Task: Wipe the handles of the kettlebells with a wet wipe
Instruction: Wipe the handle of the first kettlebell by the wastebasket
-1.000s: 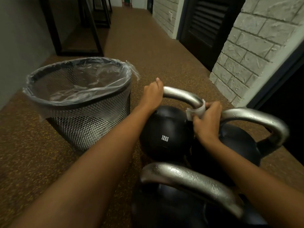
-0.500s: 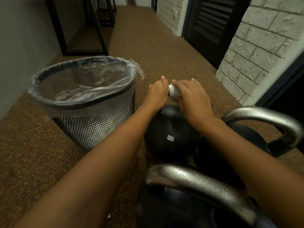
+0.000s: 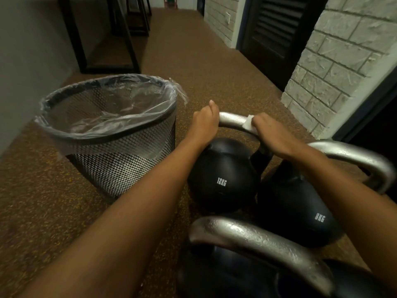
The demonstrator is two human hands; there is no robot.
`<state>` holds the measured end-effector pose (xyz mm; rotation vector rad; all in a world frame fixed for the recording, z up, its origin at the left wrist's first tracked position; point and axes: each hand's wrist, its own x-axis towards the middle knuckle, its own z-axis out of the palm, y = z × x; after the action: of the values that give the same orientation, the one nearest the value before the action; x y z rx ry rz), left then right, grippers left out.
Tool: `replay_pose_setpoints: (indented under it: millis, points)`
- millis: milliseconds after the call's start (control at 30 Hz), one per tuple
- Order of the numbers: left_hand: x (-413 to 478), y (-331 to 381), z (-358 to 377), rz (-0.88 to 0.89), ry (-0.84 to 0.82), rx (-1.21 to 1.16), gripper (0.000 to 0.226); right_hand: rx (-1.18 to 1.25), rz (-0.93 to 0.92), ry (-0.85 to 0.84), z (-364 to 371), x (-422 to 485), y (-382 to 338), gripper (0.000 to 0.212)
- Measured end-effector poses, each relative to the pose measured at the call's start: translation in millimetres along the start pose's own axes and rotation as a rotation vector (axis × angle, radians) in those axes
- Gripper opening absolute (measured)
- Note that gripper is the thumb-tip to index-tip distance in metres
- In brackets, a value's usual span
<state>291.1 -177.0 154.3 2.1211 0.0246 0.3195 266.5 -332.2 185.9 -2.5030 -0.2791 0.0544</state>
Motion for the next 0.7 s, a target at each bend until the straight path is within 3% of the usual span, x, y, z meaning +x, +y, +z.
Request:
replay_pose_setpoints:
  millis: [133, 200, 400, 533, 700]
  points:
    - [2, -1, 1, -0.004, 0.012, -0.007, 0.054, -0.409, -0.087, 0.171, 19, 10, -21, 0.038]
    - [2, -2, 1, 0.008, -0.008, 0.015, 0.050, -0.488, -0.167, 0.215, 27, 10, -27, 0.038]
    - [3, -3, -1, 0.020, -0.025, 0.020, 0.051, -0.401, -0.107, 0.133, 23, 25, -26, 0.063]
    - [2, -3, -1, 0.016, -0.021, 0.040, 0.049, -0.322, -0.035, 0.037, 14, 33, -18, 0.069]
    - [2, -2, -2, 0.002, -0.019, 0.029, 0.052, -0.055, 0.065, -0.028, -2, 35, 4, 0.058]
